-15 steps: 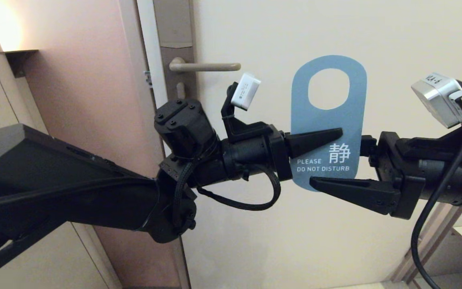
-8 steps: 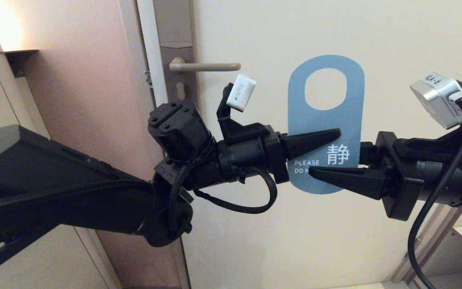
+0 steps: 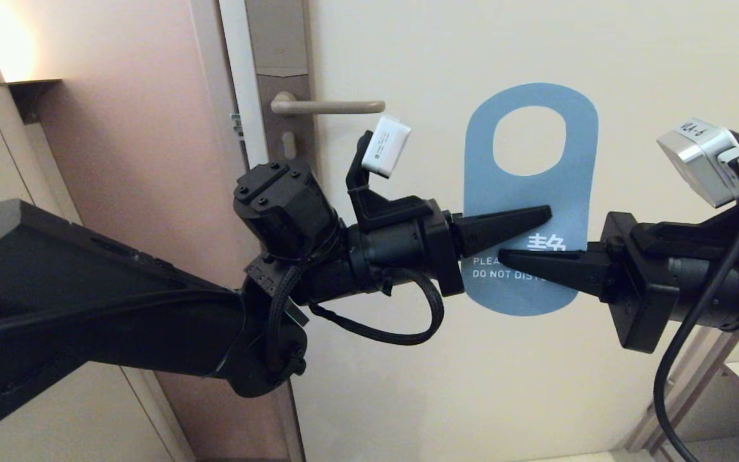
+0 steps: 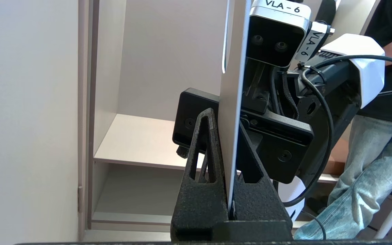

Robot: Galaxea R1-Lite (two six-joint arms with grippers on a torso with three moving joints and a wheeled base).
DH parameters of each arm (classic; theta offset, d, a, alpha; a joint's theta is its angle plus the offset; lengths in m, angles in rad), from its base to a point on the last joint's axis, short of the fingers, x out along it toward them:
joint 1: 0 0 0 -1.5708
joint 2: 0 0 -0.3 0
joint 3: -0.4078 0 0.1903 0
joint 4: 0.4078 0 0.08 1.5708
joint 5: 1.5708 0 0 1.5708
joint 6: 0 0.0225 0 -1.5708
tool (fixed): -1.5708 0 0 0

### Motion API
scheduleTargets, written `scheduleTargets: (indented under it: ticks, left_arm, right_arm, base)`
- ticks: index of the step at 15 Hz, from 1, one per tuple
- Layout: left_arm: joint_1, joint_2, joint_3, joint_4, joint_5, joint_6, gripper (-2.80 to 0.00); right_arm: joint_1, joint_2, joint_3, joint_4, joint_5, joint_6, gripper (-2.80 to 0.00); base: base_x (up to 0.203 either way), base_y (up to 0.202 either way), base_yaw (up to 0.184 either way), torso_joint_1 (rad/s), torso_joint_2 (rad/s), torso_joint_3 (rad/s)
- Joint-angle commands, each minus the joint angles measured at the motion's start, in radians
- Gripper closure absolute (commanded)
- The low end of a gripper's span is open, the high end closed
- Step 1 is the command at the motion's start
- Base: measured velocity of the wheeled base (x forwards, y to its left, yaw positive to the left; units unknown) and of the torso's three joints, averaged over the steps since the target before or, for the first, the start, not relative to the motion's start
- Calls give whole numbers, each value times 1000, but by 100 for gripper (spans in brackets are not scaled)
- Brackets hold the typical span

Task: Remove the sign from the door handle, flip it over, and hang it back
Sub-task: Hand it to the other hand

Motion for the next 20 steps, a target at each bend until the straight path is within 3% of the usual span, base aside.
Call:
scheduleTargets:
  ticks: [1, 5, 6, 20]
  left_arm:
    - [0, 3, 1, -6, -2, -4, 0]
    - [0, 3, 4, -8, -2, 5, 0]
    - [0, 3, 9, -6, -2, 11, -280]
    - [37, -69, 117, -29, -5, 13, -280]
  right_arm:
    - [1, 2, 0, -4, 5, -1, 0]
    - [1, 2, 2, -4, 5, -1, 0]
    - [1, 2, 5, -4, 5, -1, 0]
    - [1, -3, 15, -4, 3, -4, 0]
  base:
    - [0, 0, 0, 0, 0, 0]
    - [0, 0, 0, 0, 0, 0]
    - [0, 0, 0, 0, 0, 0]
    - [0, 0, 0, 0, 0, 0]
